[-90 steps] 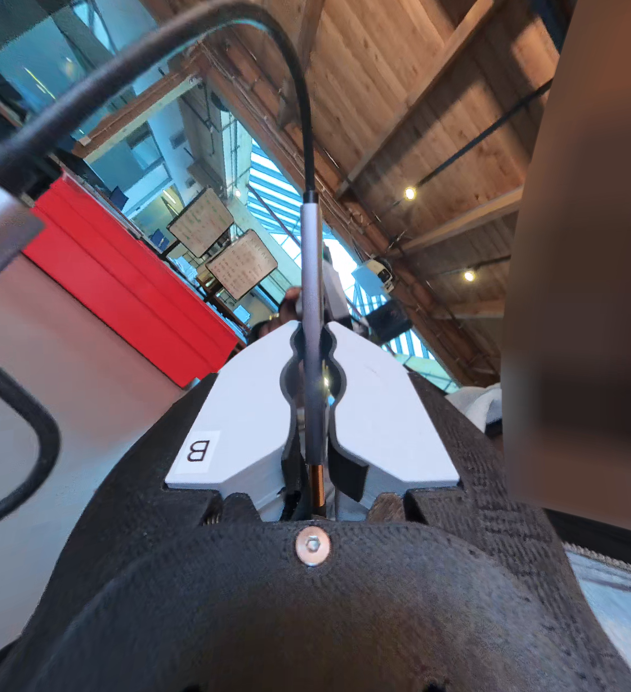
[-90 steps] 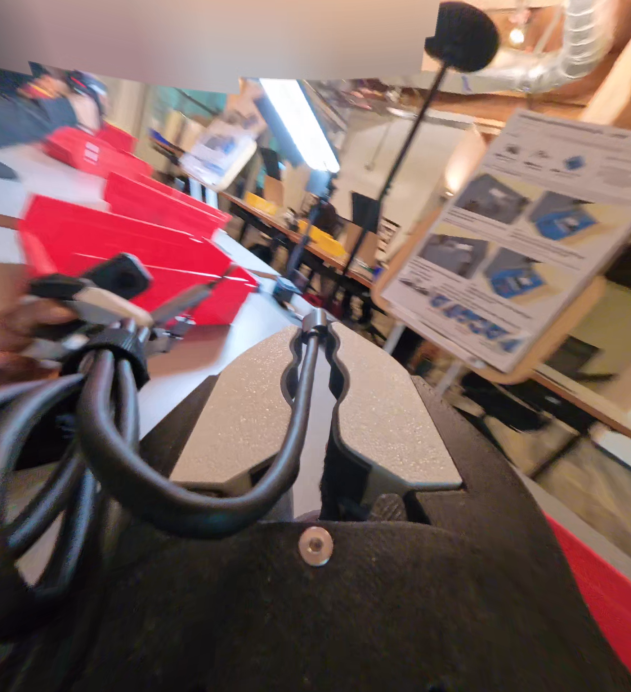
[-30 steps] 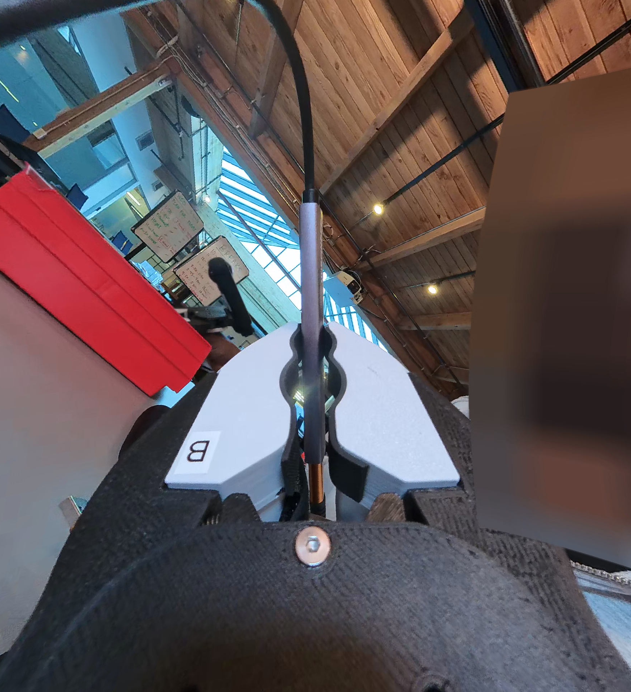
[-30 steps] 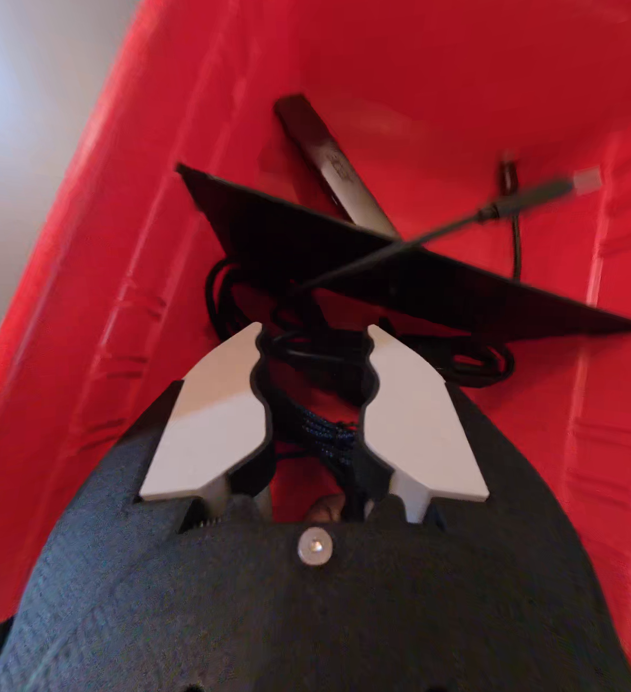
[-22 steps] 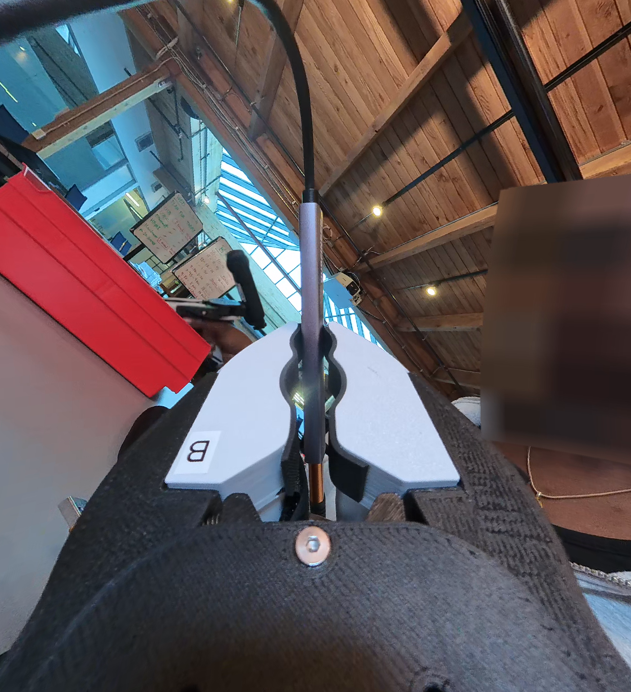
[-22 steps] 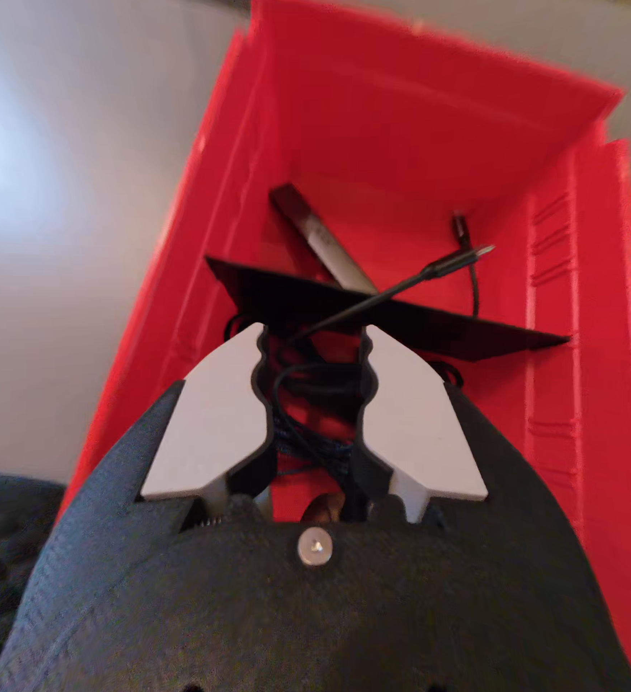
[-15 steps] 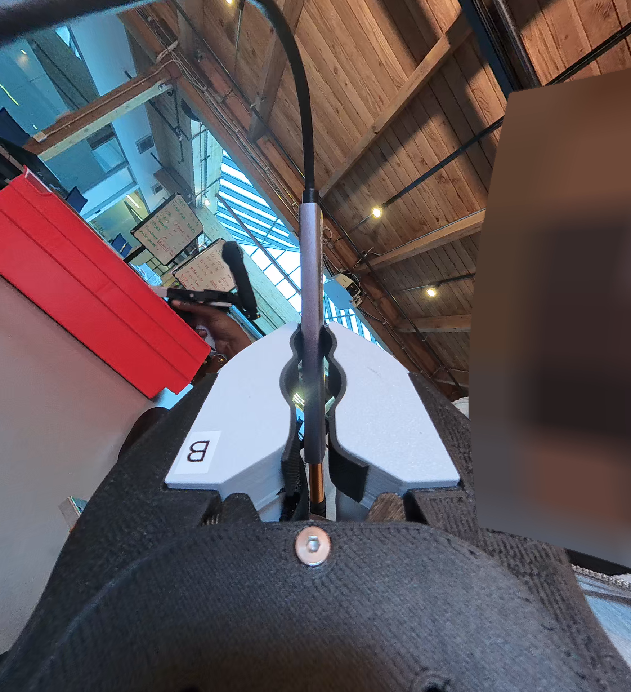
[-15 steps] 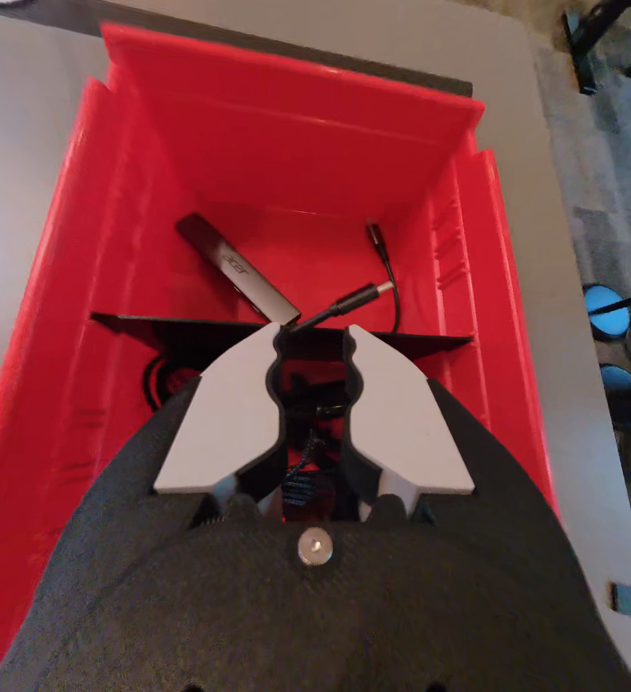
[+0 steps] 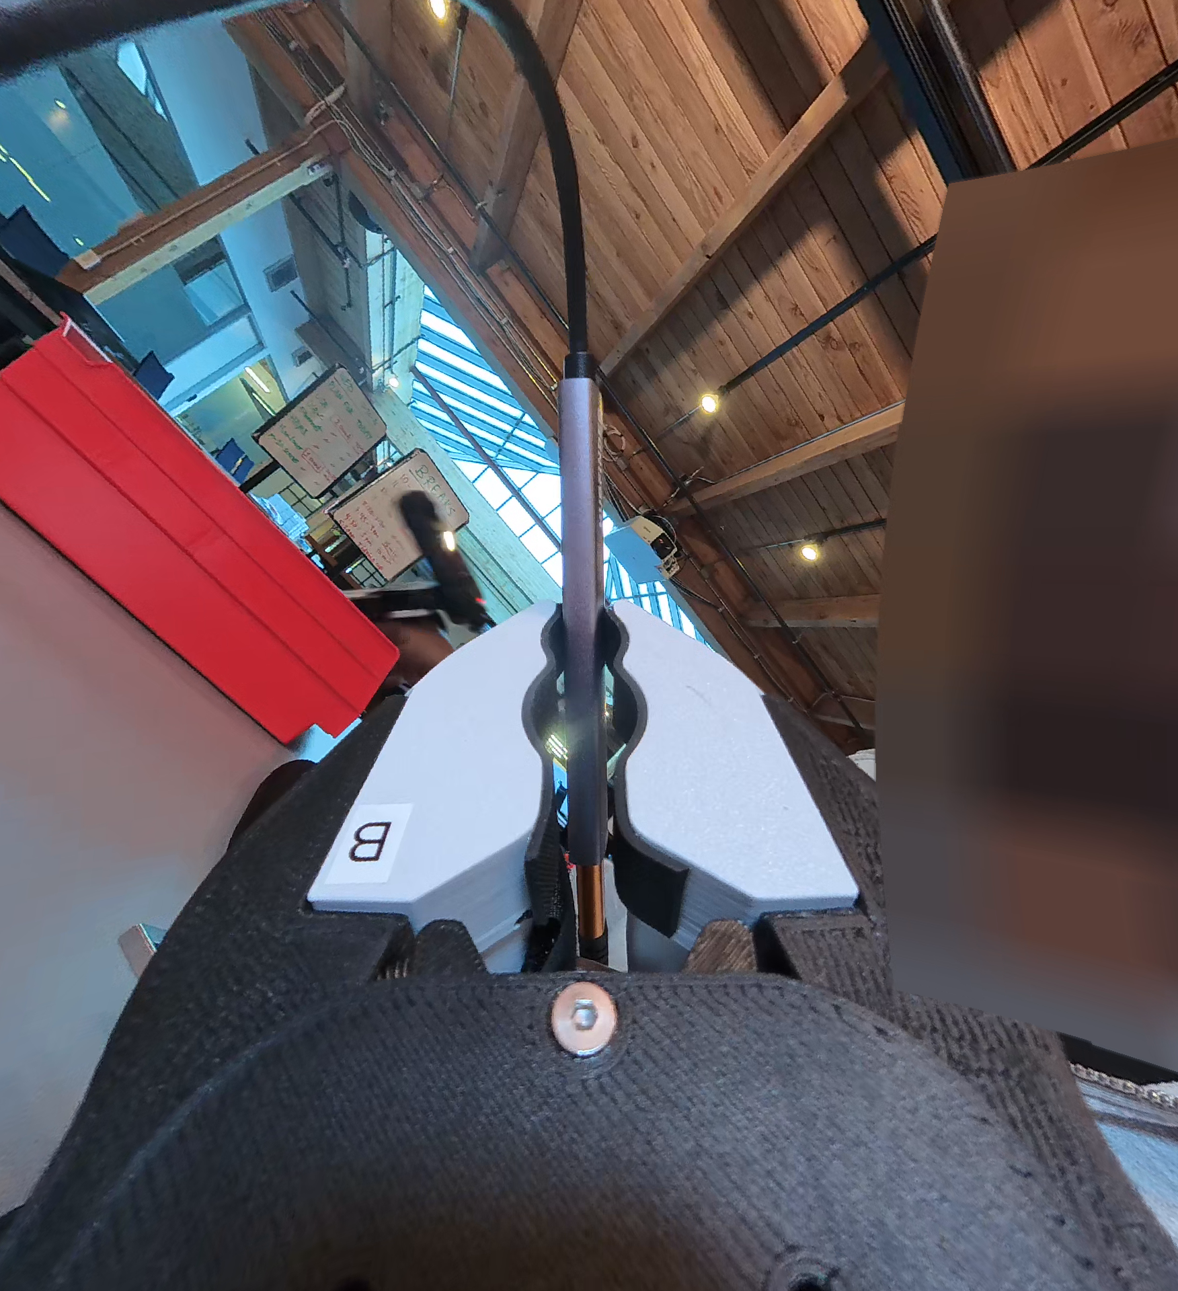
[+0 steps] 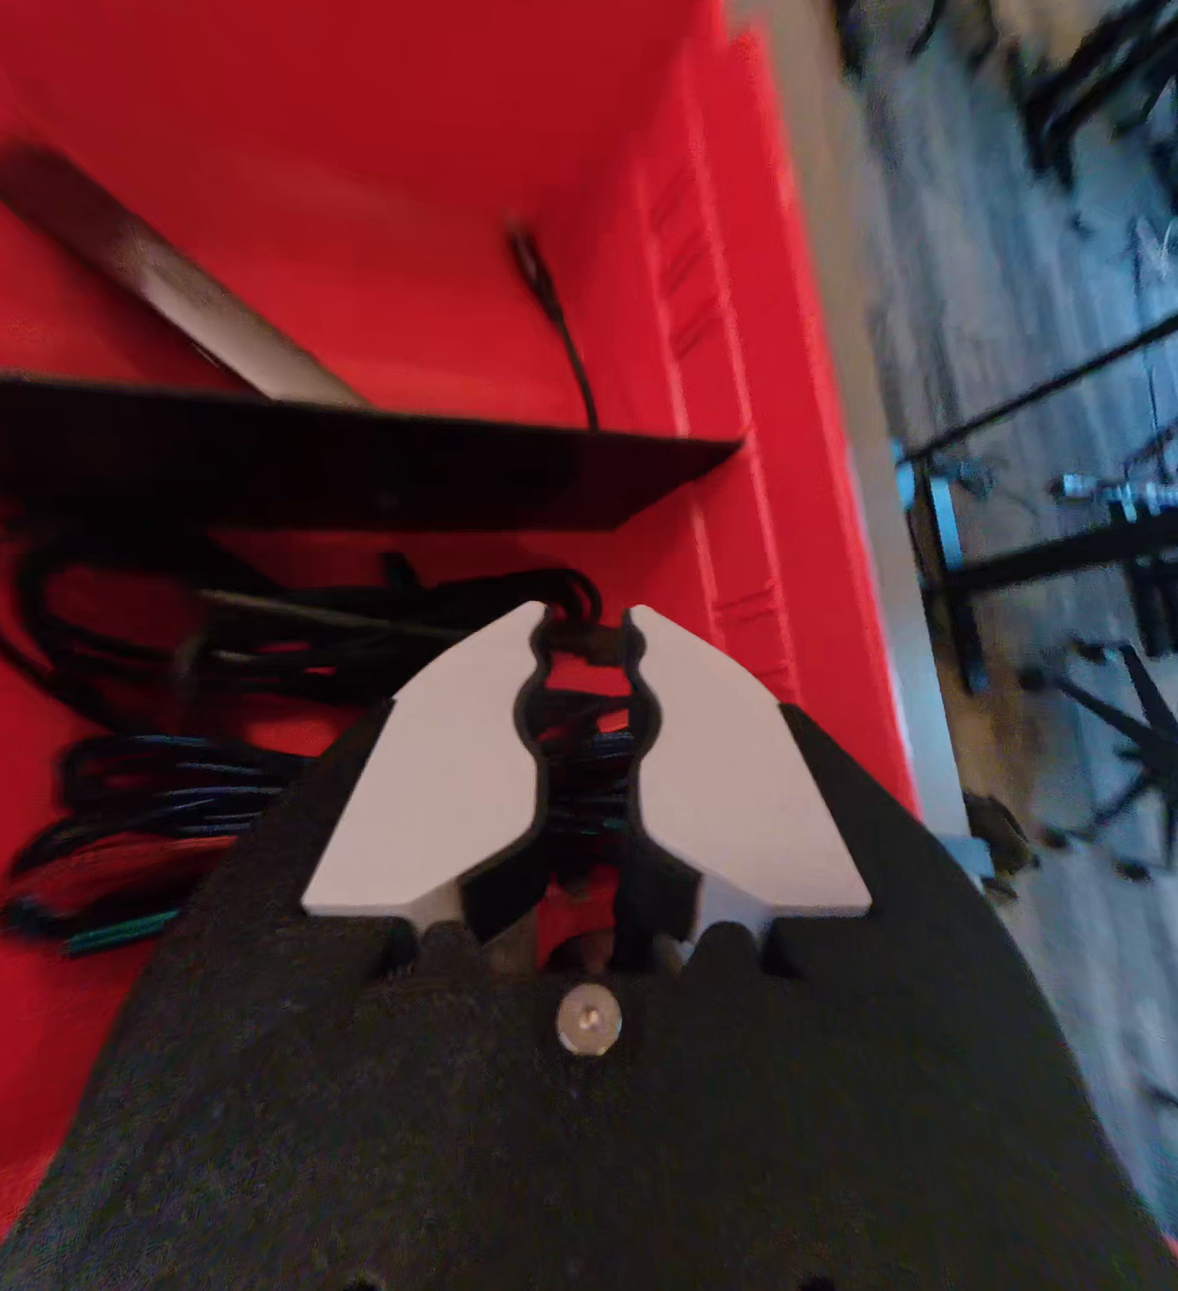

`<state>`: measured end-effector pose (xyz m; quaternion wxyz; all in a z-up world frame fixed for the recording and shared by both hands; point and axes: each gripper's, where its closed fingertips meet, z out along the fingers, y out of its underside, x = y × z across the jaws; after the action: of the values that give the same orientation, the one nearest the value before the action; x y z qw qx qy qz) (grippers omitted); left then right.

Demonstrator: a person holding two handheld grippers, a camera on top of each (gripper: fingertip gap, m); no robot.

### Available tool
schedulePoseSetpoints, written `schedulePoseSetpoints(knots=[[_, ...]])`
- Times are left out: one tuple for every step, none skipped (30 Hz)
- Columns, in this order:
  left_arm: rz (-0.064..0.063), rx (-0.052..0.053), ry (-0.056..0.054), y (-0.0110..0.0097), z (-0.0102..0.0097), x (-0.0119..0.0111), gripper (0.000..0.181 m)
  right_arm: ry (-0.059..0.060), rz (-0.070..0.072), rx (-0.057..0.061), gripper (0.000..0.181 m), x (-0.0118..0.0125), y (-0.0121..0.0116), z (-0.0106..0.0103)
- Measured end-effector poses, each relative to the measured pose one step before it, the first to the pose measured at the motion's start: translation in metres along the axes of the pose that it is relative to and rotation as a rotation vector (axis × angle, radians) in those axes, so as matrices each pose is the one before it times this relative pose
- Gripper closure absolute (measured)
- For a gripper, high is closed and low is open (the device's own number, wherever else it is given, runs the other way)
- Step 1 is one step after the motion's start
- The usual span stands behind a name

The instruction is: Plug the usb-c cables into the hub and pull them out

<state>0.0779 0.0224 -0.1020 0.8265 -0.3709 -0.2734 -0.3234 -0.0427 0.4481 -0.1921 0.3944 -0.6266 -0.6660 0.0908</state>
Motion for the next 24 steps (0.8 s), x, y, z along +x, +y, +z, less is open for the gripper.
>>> schedulePoseSetpoints(knots=[[-0.0024,0.0023,-0.0006,-0.00039,-0.00054,-0.00112,0.171,-0.029,0.0353,0.1093,0.153,-0.00346,-0.01311,-0.01597],[-0.0004,0.0007,-0.003,-0.00052,-0.00037,-0.00172,0.171,-0.0631,0.0436,0.1323,0.144,-0.01,-0.01724,-0.01936],[0.0024,-0.0021,-0.0058,-0.00043,0.00015,-0.00219,0.171,-0.1015,0.0458,0.1451,0.137,-0.01837,-0.02083,-0.02115],[0.0062,-0.0056,-0.005,-0.00016,0.00045,-0.00134,0.171,-0.1363,0.0405,0.1479,0.133,-0.02741,-0.02266,-0.02063],[0.0105,-0.0098,-0.0046,0.00069,0.00068,-0.00069,0.172,-0.1587,0.0389,0.135,0.134,-0.03467,-0.02188,-0.01728],[0.0151,-0.015,-0.007,0.00147,0.00073,-0.00059,0.172,-0.1663,0.0409,0.11,0.136,-0.03843,-0.01865,-0.01131],[0.0207,-0.0227,-0.0117,0.00329,0.00108,0.00014,0.172,-0.1576,0.0428,0.0776,0.139,-0.03741,-0.01322,-0.00349],[0.0262,-0.0293,-0.0121,0.00454,0.00227,0.00114,0.171,-0.1299,0.0492,0.0386,0.14,-0.03117,-0.00641,0.00468],[0.0285,-0.0362,-0.0098,0.00568,0.00293,0.00157,0.172,-0.1074,0.0503,0.0055,0.139,-0.02506,0.00057,0.01109],[0.0294,-0.0401,-0.009,0.00606,0.00301,0.00099,0.172,-0.1124,0.0469,-0.0186,0.138,-0.02302,0.00695,0.0151],[0.0313,-0.0375,-0.0129,0.00603,0.00368,0.00197,0.172,-0.1246,0.0492,-0.0489,0.136,-0.02193,0.01359,0.0174],[0.0303,-0.0305,-0.0172,0.00497,0.00295,0.00062,0.171,-0.1346,0.0543,-0.0705,0.129,-0.02006,0.01782,0.01819],[0.025,-0.0241,-0.0139,0.00422,0.00257,0.00086,0.172,-0.121,0.0565,-0.0708,0.122,-0.01561,0.01813,0.01816],[0.0148,-0.0193,-0.0058,0.00314,0.00225,0.00119,0.172,-0.0867,0.0321,-0.0607,0.115,-0.00939,0.01608,0.01677],[0.0063,-0.012,-0.0014,0.00239,0.00092,0.0005,0.172,-0.0381,0.0028,-0.0252,0.115,-0.00287,0.01074,0.01419],[0.0026,-0.0069,-0.0029,0.0013,0.00049,-0.00011,0.172,-0.0044,-0.0057,0.0081,0.124,0.00122,0.00549,0.01085],[0.0026,-0.0027,-0.0029,-0.00011,0.00086,-0.0002,0.172,-0.0134,-0.0019,0.025,0.144,-0.00045,0.00183,0.0074],[0.002,0.0001,0.0014,0.00085,0.00053,0.00147,0.172,-0.0317,-0.0003,0.0393,0.169,-0.0038,-0.00196,0.00379],[0.001,0.0063,-0.0032,-0.00071,0.00032,0.00055,0.171,-0.0055,0.0084,0.0274,0.17,-0.00044,-0.0022,0.00227],[0.0002,0.007,-0.0085,-0.00094,-0.00064,-0.00089,0.171,0.006,0.0064,-0.0103,0.17,0.0013,0.00064,0.0016],[0.0003,-0.0004,-0.0042,-0.00007,0.00019,-0.00183,0.169,0.0052,-0.0053,-0.0304,0.171,0.00075,0.0017,0.00095],[0.0061,-0.0184,0.0082,0.00259,0.00139,0.00191,0.165,0.0049,-0.0153,-0.0302,0.171,-0.00022,0.00064,0.00042],[0.007,-0.0391,0.0132,0.00538,0.00306,0.00336,0.159,-0.002,-0.0174,-0.0197,0.171,-0.00168,-0.00134,-0.00017],[0.0074,-0.0405,0.0217,0.00516,0.00238,0.00427,0.158,-0.0151,-0.0104,-0.0098,0.171,-0.00366,-0.00302,-0.00061]])
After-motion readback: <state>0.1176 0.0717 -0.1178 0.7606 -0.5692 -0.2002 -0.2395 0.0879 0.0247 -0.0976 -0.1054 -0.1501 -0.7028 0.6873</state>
